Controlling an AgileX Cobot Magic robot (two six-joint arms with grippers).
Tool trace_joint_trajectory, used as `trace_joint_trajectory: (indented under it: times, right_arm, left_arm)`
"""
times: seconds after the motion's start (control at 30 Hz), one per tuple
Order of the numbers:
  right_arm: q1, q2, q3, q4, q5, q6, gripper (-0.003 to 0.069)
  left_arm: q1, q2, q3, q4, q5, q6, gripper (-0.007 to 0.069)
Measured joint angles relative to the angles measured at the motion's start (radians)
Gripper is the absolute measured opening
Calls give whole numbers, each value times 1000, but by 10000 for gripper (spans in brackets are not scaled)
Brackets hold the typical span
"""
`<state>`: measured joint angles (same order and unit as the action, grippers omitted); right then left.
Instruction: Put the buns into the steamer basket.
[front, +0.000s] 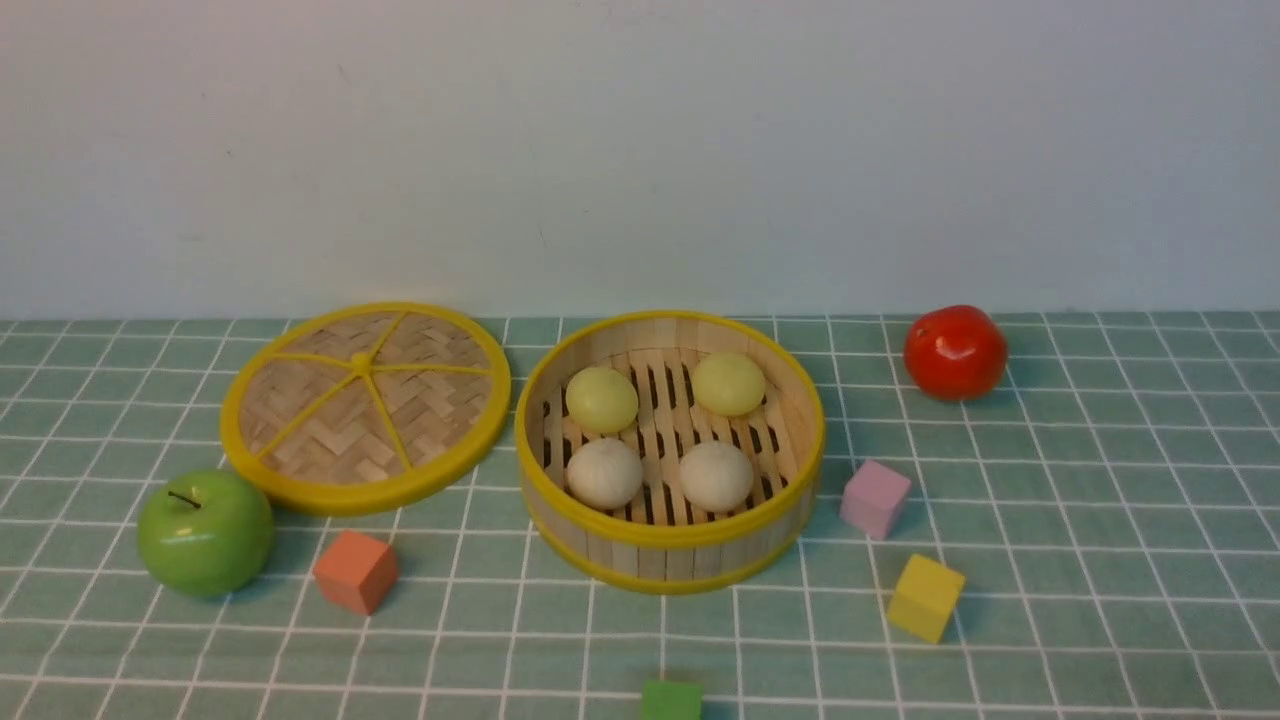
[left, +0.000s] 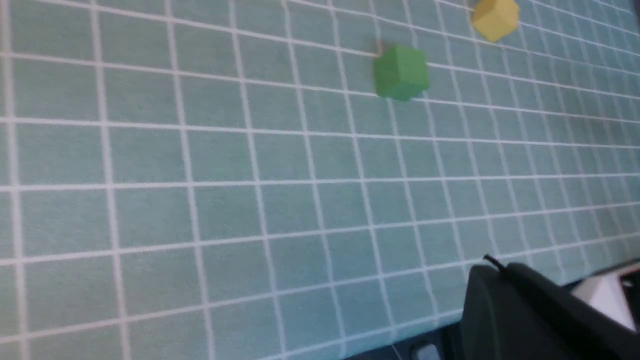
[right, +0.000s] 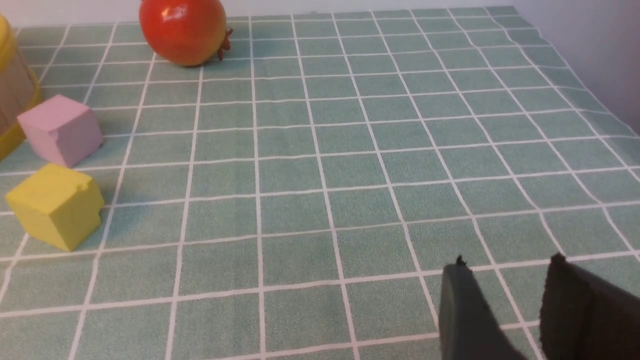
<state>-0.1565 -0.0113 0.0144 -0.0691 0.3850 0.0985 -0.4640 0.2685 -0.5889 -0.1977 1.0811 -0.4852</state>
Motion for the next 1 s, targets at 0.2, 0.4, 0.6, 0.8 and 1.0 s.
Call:
trace_joint_trajectory:
  times: [0.2, 0.4, 0.6, 0.8, 1.0]
  right_arm:
    - [0, 0, 0, 0, 0, 0, 238]
    - [0, 0, 0, 0, 0, 0, 238]
    - [0, 0, 0, 0, 0, 0, 238]
    - [0, 0, 0, 0, 0, 0, 238]
    - [0, 0, 0, 0, 0, 0, 238]
  left_arm:
    - [0, 0, 0, 104, -20, 4, -14]
    - [18, -31, 85, 269, -294, -5, -13]
    - [205, -160, 280, 399, -600, -38, -13]
    - [394, -278, 466, 444, -643, 1, -13]
    - [429, -279, 612, 456, -658, 23, -12]
